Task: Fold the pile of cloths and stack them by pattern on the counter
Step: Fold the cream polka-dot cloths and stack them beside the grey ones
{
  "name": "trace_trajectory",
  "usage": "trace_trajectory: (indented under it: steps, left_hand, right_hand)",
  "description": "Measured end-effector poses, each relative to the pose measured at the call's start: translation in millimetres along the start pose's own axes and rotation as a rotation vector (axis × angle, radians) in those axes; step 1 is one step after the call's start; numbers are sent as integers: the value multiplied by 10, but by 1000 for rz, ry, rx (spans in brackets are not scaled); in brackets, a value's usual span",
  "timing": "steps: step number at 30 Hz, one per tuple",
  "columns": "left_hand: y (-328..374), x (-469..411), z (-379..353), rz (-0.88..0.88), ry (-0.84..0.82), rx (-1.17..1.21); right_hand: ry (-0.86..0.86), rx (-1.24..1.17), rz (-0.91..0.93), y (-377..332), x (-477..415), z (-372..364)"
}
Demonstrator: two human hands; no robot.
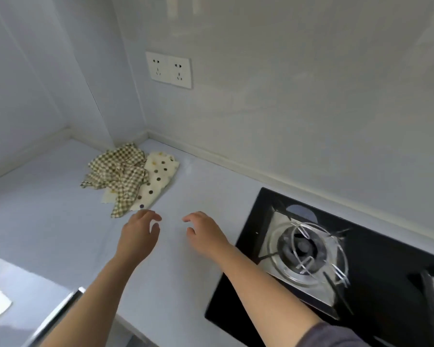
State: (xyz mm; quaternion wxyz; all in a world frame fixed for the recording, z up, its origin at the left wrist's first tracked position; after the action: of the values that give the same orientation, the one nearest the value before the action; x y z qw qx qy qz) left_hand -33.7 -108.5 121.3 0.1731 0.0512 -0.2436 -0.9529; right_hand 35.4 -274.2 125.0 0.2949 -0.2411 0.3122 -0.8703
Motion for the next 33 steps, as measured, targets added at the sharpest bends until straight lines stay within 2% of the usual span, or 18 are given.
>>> trace_trajectory:
  steps: [4,7,10,13,19,25,28,30,33]
  left_hand:
    - [-604,-901,66,-48,-6,-106]
    - [-1059,-1540,-23,-166,5,-202]
    - [-1317,-1891,-207,-224,-19,-220]
    - [-1519,-2035,-317,-252,68,-190]
    - [-1634,-2152,-381,-289,225,-124]
    - [-1684,-2061,-451,-282,252,-217]
    - [-1598,-1848,-443,-389,304,-204]
    - [-1460,-1646,-446,-488,285,-157]
    - [-1325,-1342,-535,-555,152,-126]
  right_hand:
    - [96,69,-72,-144,-918,-268]
    - [162,136,-82,-256,-1709,-535]
    - [241,257,-58,-264,-2232,-698]
    - [299,346,-40,-179,-2479,-782]
    - [311,427,-9,58,-2409,-602]
    - [358,270,-180,364,-2018,-355]
    - [399,130,-188,411,-1691,-389]
    - [420,83,-175,383,-1485,-472]
    - [484,46,-172,312,-1108,-687]
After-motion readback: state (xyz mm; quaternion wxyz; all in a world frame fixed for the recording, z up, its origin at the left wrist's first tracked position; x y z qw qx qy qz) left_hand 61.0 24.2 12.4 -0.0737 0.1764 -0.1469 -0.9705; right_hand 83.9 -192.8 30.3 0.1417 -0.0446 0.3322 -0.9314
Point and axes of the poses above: each hand's wrist, its own x-axis away from the middle knuckle, its own z-axis out of the back of the hand, y = z × x, the point moved 3 cm from there along -x, towards the middle knuckle, and after that the axes turned 6 degrees about -y, right-handed, at the moved point
